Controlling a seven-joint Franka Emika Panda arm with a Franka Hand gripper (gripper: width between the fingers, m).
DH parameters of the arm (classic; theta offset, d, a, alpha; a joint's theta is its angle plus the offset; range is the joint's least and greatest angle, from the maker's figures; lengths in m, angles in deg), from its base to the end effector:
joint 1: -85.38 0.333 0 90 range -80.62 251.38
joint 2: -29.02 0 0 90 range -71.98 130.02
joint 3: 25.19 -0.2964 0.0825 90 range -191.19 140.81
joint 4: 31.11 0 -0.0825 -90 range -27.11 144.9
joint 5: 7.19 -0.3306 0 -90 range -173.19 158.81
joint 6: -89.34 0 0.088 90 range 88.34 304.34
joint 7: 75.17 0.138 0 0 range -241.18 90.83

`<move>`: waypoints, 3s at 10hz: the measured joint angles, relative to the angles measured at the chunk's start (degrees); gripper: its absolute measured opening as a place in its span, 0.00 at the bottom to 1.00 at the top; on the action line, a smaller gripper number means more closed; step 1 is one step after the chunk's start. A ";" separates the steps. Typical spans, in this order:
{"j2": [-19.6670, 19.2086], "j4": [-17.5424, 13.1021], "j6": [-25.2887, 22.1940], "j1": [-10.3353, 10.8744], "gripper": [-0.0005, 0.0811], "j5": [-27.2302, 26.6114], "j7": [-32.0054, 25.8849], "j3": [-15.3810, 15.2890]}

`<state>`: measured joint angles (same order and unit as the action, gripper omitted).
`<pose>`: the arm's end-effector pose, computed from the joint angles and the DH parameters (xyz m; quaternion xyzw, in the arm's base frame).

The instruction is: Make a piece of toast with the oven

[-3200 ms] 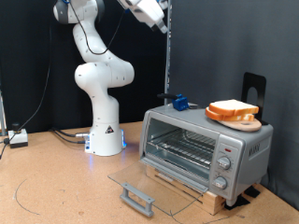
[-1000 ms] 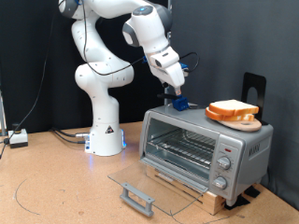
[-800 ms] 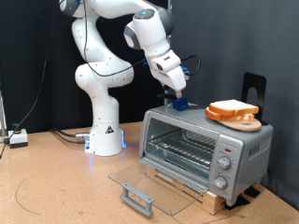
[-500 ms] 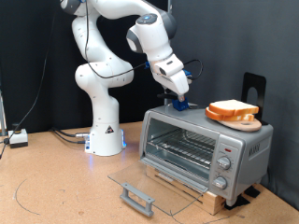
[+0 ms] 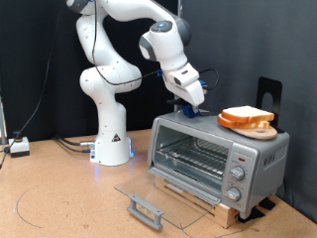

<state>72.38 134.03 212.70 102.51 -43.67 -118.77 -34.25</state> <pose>0.2385 0.1530 0.3705 -0.8945 -0.3934 -0.0554 0.2050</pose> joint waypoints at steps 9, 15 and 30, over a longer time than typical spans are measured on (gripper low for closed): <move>-0.05 0.34 2.68 0.14 0.85 -0.46 -0.19 -2.99; -0.03 0.24 2.44 -1.42 0.60 1.44 -0.16 -3.04; -0.79 0.22 1.95 -2.84 0.99 2.51 2.93 -6.00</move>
<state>71.59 134.25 214.66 99.67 -41.16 -115.84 -40.25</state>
